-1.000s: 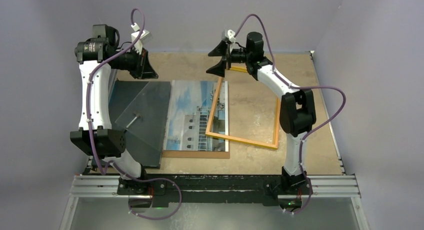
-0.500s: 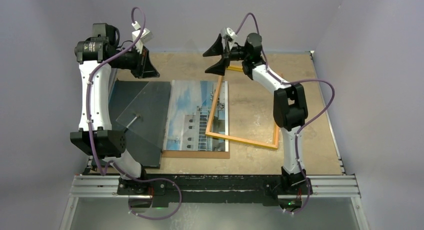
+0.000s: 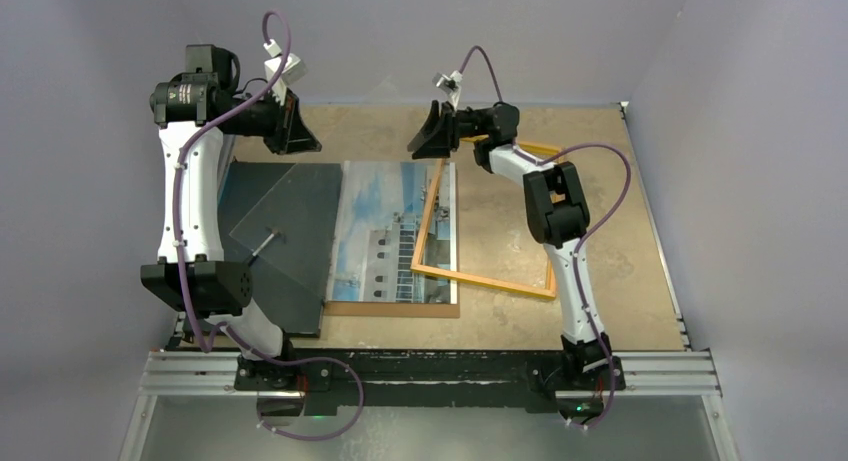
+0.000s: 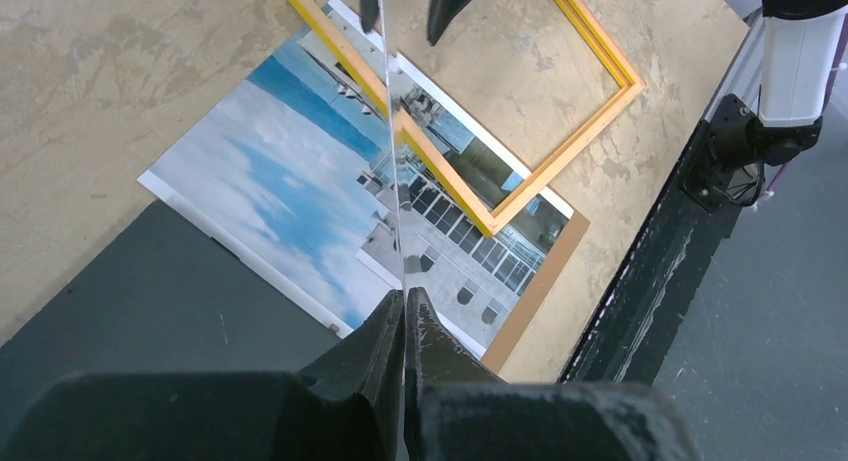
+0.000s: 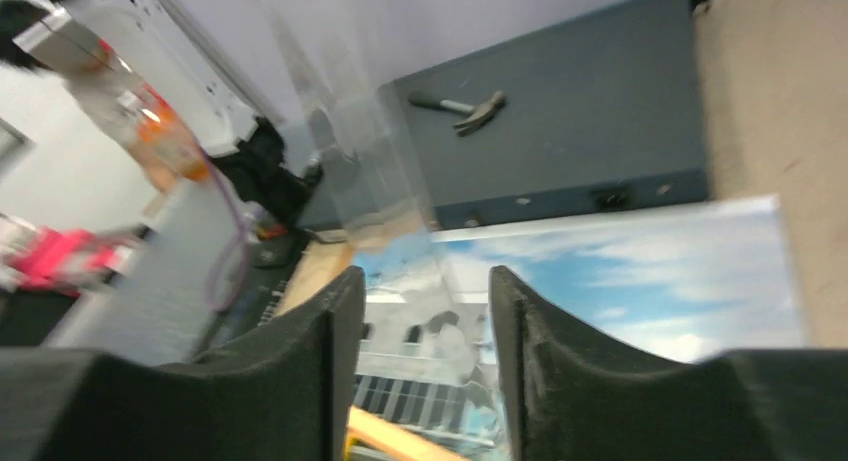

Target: Put the photo into the frame

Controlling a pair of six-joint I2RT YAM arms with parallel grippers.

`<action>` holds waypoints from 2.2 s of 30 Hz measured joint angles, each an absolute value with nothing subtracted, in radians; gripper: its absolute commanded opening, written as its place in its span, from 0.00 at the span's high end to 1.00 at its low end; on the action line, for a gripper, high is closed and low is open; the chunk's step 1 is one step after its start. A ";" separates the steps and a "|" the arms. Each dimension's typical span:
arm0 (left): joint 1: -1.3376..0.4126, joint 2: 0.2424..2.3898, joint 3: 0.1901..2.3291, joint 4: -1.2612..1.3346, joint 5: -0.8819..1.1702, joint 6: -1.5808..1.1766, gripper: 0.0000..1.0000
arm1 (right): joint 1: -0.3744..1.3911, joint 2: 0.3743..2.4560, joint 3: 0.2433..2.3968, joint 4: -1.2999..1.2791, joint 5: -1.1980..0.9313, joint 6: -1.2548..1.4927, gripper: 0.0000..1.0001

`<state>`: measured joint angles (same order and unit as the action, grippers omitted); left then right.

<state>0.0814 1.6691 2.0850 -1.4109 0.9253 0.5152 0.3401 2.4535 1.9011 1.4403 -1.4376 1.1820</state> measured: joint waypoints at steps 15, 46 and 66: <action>0.082 1.657 2.027 -1.271 0.877 0.438 0.25 | 0.339 2.404 1.871 1.505 -1.498 1.550 1.00; 0.062 1.599 2.095 -1.424 1.049 0.720 0.86 | 0.347 2.030 2.040 1.533 -1.569 1.724 1.00; 0.055 1.531 1.847 -1.289 1.034 0.692 1.00 | 0.284 2.124 2.047 1.530 -1.553 1.633 0.01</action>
<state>0.0551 1.5311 1.8465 -1.2888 1.0344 0.6922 0.2840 2.1242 2.0468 1.5303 -1.5532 1.6325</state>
